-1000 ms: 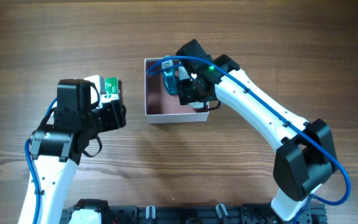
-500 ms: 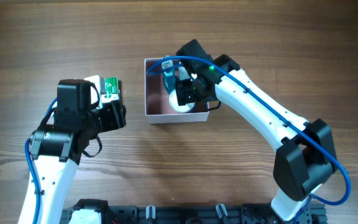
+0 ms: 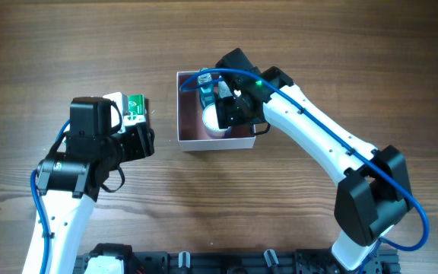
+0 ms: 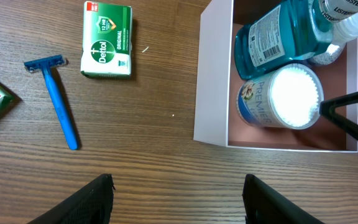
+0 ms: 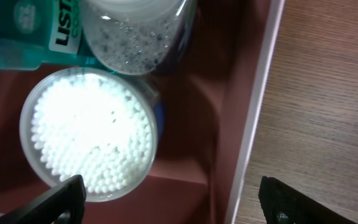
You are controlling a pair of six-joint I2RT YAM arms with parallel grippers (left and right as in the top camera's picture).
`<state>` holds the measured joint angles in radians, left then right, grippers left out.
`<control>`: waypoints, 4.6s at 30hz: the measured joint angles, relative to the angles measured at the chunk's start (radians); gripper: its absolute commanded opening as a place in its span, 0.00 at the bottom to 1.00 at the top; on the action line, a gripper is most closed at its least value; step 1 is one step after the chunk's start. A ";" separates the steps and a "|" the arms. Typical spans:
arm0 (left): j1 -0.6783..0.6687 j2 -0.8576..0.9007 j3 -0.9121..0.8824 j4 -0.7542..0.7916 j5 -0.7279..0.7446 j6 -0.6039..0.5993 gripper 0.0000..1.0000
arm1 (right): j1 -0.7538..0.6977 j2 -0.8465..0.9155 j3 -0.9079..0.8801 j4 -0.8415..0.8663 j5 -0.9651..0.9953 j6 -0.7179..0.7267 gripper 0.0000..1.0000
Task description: Pack container
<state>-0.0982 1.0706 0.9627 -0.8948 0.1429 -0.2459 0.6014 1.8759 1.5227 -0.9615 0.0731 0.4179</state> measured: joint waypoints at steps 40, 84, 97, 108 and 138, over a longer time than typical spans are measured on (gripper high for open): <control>0.000 0.000 0.000 -0.003 0.000 0.000 0.68 | 0.136 -0.007 -0.002 0.231 -0.053 -0.099 0.04; 0.000 0.000 0.000 -0.011 0.000 0.000 0.68 | 0.151 0.127 -0.002 0.240 0.048 0.002 0.04; 0.000 0.000 0.000 -0.011 0.000 0.000 0.68 | 0.151 0.127 -0.002 0.229 0.051 -0.019 0.10; 0.000 0.000 0.000 -0.011 0.000 0.000 0.68 | 0.151 0.077 -0.002 0.216 0.013 -0.133 0.13; 0.000 0.142 0.399 -0.077 -0.117 -0.003 1.00 | -0.496 -0.531 -0.030 -0.230 -0.025 -0.080 1.00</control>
<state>-0.0982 1.2121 1.3613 -0.9714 0.0261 -0.2489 0.1059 1.3445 1.4925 -1.1912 0.0479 0.3378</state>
